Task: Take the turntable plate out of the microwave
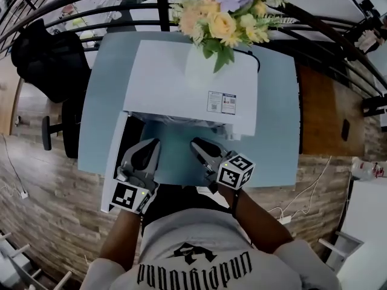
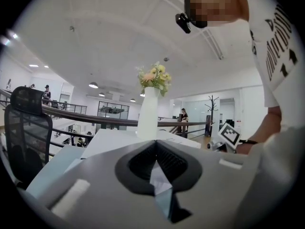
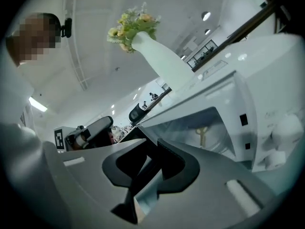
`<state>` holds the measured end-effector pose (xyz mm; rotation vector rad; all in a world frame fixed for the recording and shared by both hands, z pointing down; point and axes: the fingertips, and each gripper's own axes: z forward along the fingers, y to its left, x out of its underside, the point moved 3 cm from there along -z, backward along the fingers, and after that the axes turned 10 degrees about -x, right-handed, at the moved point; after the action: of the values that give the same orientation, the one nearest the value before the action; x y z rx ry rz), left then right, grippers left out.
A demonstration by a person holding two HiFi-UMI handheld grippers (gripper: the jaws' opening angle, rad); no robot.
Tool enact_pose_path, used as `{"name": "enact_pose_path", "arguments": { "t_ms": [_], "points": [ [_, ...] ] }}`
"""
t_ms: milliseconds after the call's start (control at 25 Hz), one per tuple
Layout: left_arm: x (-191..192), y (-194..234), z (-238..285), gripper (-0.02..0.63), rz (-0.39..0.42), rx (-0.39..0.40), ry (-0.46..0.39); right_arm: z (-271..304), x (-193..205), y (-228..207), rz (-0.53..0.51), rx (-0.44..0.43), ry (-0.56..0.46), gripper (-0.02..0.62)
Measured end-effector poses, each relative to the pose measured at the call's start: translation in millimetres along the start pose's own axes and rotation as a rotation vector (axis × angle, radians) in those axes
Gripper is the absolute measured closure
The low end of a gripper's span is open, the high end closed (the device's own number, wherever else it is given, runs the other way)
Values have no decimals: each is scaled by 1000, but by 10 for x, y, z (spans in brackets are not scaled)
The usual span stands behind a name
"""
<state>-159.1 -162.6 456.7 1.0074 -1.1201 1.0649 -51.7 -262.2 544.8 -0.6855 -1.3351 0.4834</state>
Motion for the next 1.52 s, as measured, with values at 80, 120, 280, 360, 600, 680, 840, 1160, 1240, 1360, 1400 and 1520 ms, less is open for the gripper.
{"name": "enact_pose_path", "arguments": {
  "t_ms": [80,120,280,360,600,680,840,1160,1240,1360,1400,1520],
  "points": [
    [53,44,27,555,12,1,-13,61,97,-127,63,11,-16,537],
    [82,61,42,555,13,1,-13,90,149,-197,105,17,-31,537],
    [230,88,136,555,-16,3,27,198,368,-518,264,57,-92,514],
    [305,106,190,555,-23,8,31,249,471,-667,320,76,-114,503],
    [432,132,335,555,-48,28,41,413,763,-1057,499,134,-181,477],
    [470,131,366,555,-58,31,41,455,831,-1153,544,150,-206,466],
    [584,184,419,555,-53,22,11,604,952,-1316,605,166,-236,454],
    [695,237,448,555,-81,15,42,853,1073,-1486,698,185,-292,454],
    [719,270,439,555,-90,9,47,883,1084,-1532,725,191,-315,454],
    [758,310,432,555,-113,1,56,897,1081,-1603,753,212,-344,456],
    [767,318,429,555,-121,-1,58,898,1077,-1618,757,220,-349,457],
    [786,334,422,555,-131,-8,62,904,1072,-1628,762,225,-356,463]
  ]
}}
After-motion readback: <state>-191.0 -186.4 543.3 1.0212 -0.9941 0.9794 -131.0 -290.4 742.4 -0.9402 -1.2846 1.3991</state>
